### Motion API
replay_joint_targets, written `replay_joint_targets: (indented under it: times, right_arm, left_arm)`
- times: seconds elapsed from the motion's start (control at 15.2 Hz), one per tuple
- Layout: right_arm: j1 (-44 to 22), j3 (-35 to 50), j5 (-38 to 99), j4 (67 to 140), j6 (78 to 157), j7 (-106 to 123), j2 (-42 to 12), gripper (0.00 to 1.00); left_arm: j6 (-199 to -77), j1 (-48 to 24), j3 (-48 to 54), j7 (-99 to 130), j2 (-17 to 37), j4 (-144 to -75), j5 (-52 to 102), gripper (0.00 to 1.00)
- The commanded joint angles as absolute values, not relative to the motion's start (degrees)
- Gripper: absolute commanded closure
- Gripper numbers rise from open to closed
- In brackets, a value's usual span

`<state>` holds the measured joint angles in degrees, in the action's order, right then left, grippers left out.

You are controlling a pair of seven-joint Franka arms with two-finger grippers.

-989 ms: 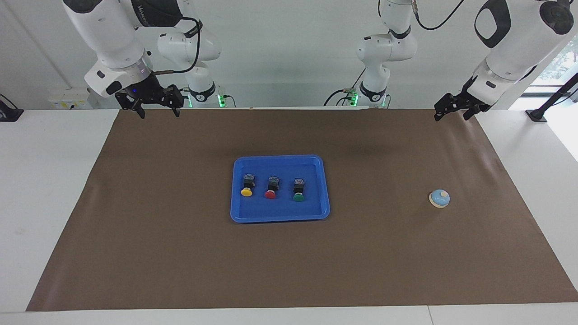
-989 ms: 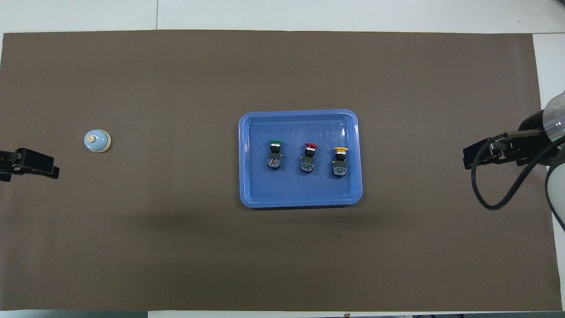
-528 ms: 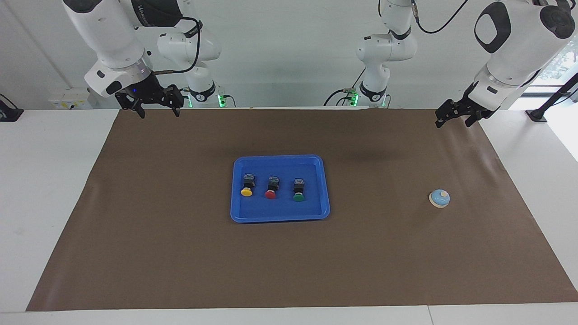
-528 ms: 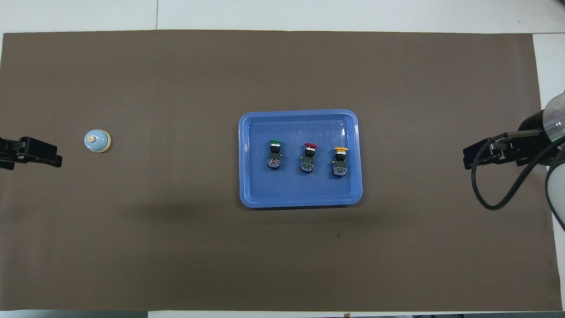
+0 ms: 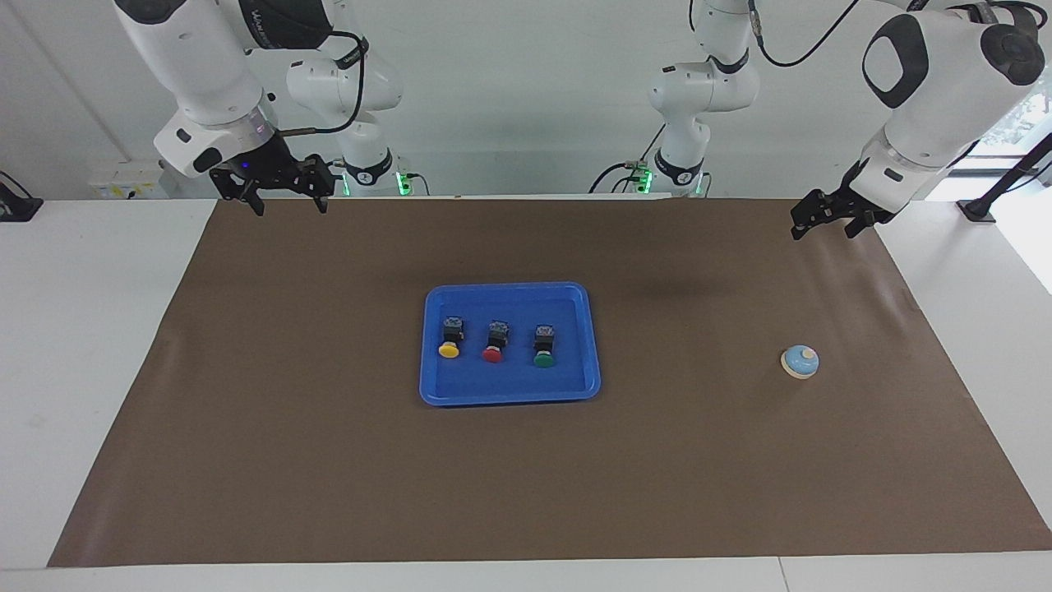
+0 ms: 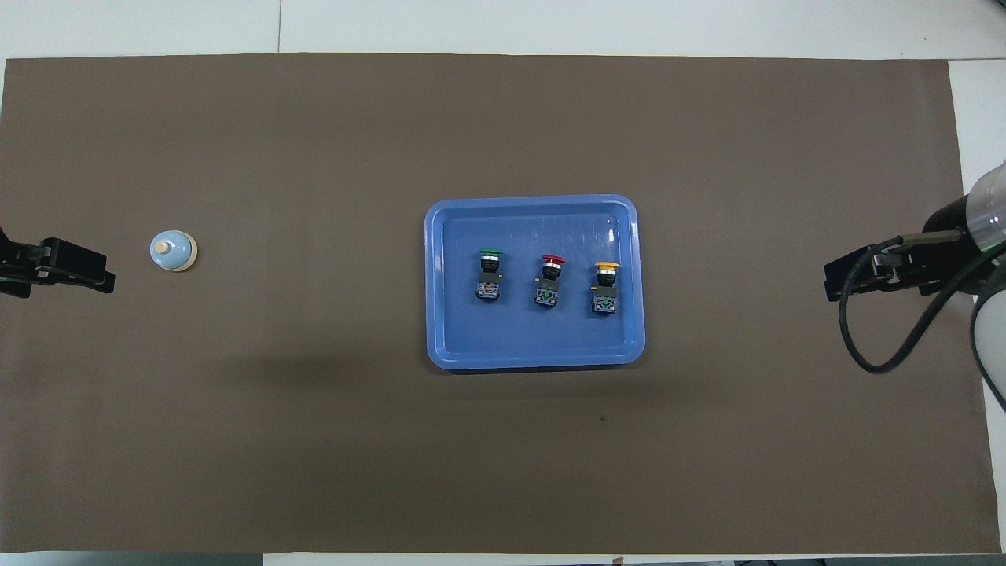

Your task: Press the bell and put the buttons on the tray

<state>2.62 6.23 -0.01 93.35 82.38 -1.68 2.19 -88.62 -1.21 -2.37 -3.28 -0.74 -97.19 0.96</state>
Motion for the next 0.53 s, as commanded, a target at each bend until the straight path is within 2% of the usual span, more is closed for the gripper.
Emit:
replay_joint_targets:
  times: [0.0,0.46]
  right_arm:
    - [3.78,6.94,0.44,93.25,81.91,-0.53,2.11,0.0]
    - [3.78,6.94,0.44,93.25,81.91,-0.53,2.11,0.0]
  left_arm:
    - [-88.42,-1.67,-2.81,-3.43,0.35,-94.49,1.14,0.0]
    - [-88.16,-1.14,-1.67,-3.34,0.53,-92.64,0.35,0.0]
